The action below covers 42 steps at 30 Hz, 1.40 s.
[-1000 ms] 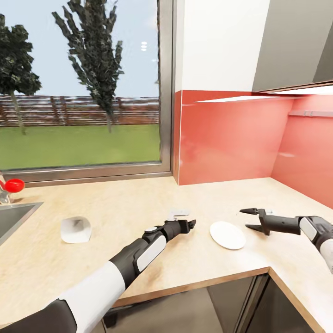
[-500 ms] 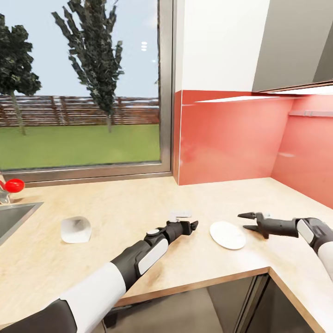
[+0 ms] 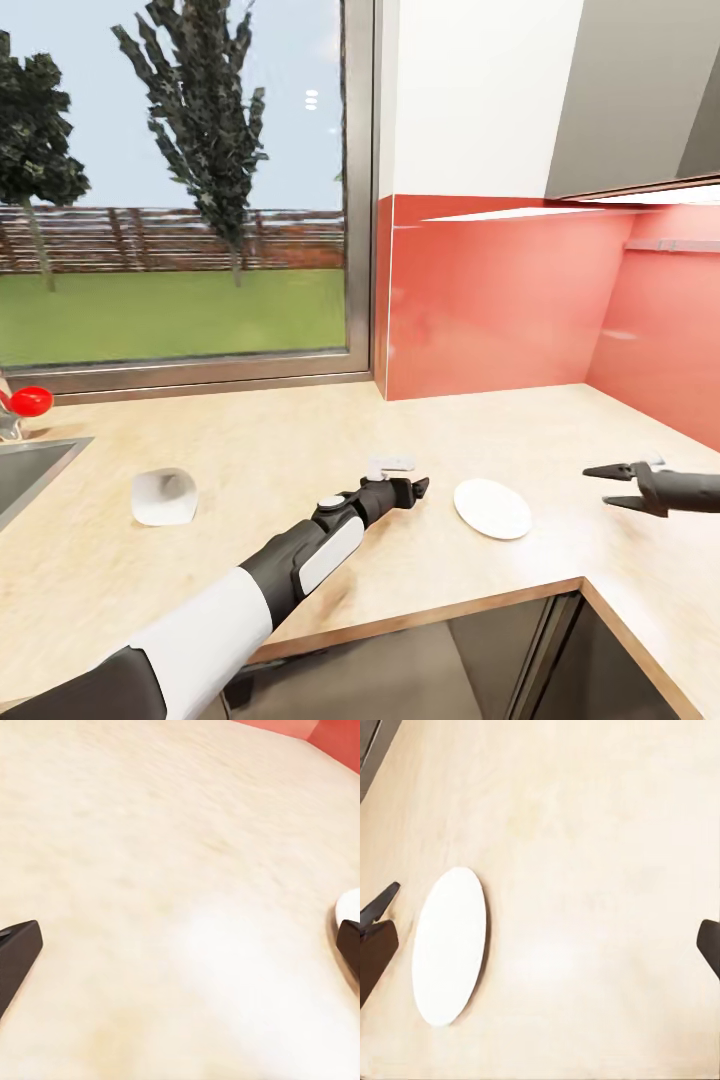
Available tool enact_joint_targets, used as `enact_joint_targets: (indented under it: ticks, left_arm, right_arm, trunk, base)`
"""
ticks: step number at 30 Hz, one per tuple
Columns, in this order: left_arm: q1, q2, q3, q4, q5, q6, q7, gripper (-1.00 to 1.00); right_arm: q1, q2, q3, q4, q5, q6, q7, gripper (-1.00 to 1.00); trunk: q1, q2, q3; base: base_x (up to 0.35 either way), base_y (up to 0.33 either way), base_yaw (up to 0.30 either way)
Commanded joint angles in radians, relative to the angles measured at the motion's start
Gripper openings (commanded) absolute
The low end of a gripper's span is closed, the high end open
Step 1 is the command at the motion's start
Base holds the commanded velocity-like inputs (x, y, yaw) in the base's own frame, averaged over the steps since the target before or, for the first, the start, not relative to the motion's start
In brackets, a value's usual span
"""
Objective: Set up a coffee station on the kitchen countertop: keep the coffee maker on the countertop, move the bottle of coffee from the kitchen shelf to the counter next to the coffee maker, place a paper coffee filter on top of the coffee maker, put the saucer next to the coffee maker with the coffee cup on the saucer, and place the electric kettle next to the coffee maker.
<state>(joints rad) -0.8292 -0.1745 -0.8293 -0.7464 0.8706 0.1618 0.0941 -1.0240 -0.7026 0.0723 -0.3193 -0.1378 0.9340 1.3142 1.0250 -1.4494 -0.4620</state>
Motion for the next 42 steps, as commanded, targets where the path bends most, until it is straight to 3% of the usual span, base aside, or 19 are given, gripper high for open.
enact_joint_targets:
  ticks: [1, 8, 17, 24, 28, 31, 42]
  left_arm:
    - [-0.001, 0.000, -0.003, 0.000, 0.016, 0.005, 0.009, 1.00]
    - [-0.001, 0.000, -0.003, 0.001, 0.018, 0.005, 0.009, 1.00]
    - [-0.001, 0.000, -0.002, 0.002, 0.018, 0.004, 0.009, 1.00]
    - [0.001, 0.000, -0.002, 0.002, 0.018, 0.003, 0.009, 1.00]
    - [0.002, 0.000, -0.002, 0.002, 0.018, 0.002, 0.009, 1.00]
    - [0.002, 0.000, -0.002, 0.002, 0.018, 0.002, 0.009, 1.00]
    - [0.004, 0.000, -0.012, 0.002, 0.018, 0.002, 0.009, 1.00]
  right_arm:
    - [-0.001, -0.006, 0.031, -0.001, -0.009, -0.004, 0.029, 1.00]
    - [-0.001, -0.006, 0.146, -0.001, -0.014, -0.062, 0.190, 1.00]
    - [-0.001, 0.003, 0.163, 0.012, -0.018, -0.053, 0.248, 1.00]
    - [-0.001, 0.008, 0.161, 0.088, -0.019, 0.106, 0.252, 1.00]
    - [-0.001, 0.016, 0.159, 0.168, -0.019, 0.113, 0.253, 1.00]
    - [-0.001, 0.034, 0.158, 0.185, -0.019, 0.113, 0.253, 1.00]
    - [-0.001, 0.143, 0.156, 0.179, -0.023, 0.113, 0.255, 1.00]
  trunk:
    - [0.000, -0.001, -0.001]
    - [0.000, -0.001, -0.001]
    - [0.000, -0.001, -0.001]
    - [0.000, -0.001, -0.001]
    - [0.000, -0.001, -0.001]
    - [0.000, -0.001, -0.001]
    - [0.000, -0.001, -0.001]
  base:
    - [0.000, 0.000, 0.000]
    - [0.000, 0.000, 0.000]
    - [0.000, 0.000, 0.000]
    - [0.000, 0.000, 0.000]
    - [0.000, 0.000, 0.000]
    - [0.000, 0.000, 0.000]
    - [0.014, -0.014, 0.000]
